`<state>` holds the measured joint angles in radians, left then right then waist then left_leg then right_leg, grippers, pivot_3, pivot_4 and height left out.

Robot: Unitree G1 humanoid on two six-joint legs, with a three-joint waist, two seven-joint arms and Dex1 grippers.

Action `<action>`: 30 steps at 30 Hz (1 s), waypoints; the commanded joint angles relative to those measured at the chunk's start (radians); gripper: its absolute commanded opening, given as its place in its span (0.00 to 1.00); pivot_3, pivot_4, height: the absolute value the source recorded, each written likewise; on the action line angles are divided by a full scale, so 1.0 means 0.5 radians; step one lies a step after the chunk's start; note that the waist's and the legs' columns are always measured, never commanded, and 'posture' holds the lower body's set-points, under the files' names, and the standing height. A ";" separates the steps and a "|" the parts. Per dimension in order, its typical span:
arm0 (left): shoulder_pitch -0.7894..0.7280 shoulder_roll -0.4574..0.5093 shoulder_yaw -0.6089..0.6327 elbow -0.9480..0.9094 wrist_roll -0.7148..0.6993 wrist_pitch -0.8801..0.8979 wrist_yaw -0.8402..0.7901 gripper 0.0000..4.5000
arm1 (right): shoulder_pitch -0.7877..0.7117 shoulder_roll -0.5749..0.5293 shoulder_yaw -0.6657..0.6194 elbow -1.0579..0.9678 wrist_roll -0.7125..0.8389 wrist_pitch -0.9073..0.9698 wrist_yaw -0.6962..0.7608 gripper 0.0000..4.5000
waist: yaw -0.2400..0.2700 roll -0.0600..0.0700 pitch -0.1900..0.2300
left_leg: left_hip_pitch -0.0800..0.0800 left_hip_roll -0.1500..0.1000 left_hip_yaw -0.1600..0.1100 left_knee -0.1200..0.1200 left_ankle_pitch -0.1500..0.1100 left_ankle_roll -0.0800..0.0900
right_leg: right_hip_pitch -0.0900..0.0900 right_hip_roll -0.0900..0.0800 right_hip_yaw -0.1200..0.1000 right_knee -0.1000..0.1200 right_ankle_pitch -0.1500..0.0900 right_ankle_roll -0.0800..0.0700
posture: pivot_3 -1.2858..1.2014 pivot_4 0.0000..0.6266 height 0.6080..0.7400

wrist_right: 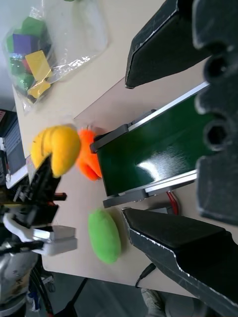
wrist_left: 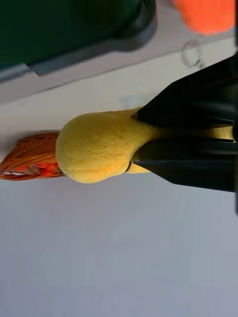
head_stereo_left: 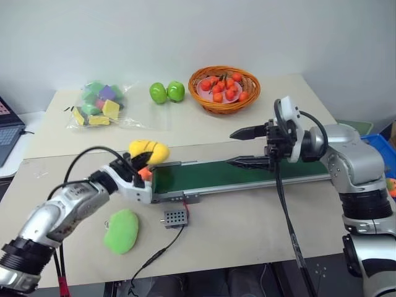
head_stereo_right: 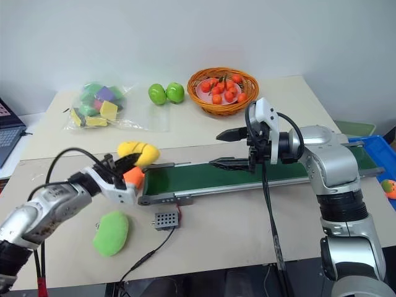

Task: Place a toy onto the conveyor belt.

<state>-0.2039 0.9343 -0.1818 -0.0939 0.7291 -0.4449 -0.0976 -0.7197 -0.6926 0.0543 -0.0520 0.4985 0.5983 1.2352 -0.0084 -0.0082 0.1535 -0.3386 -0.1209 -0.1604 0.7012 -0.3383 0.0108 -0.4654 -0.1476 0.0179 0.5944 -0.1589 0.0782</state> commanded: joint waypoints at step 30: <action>-0.203 -0.345 -0.279 0.436 0.182 -0.394 0.051 0.56 | 0.191 -0.140 -0.178 -0.380 0.194 0.142 -0.209 1.00 | 0.045 0.001 -0.001 | 0.004 -0.001 0.002 0.011 0.000 0.001 | 0.009 -0.002 0.000 0.000 0.006 0.003 | 0.52 0.24 1.00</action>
<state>-0.3153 0.7537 -0.3150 0.1349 0.8350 -0.6167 -0.0602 -0.6143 -0.7547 -0.0099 -0.2105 0.5748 0.6784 1.1323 0.0139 -0.0078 0.1531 -0.3364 -0.1212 -0.1596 0.7066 -0.3383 0.0113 -0.4607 -0.1484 0.0178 0.5944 -0.1558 0.0795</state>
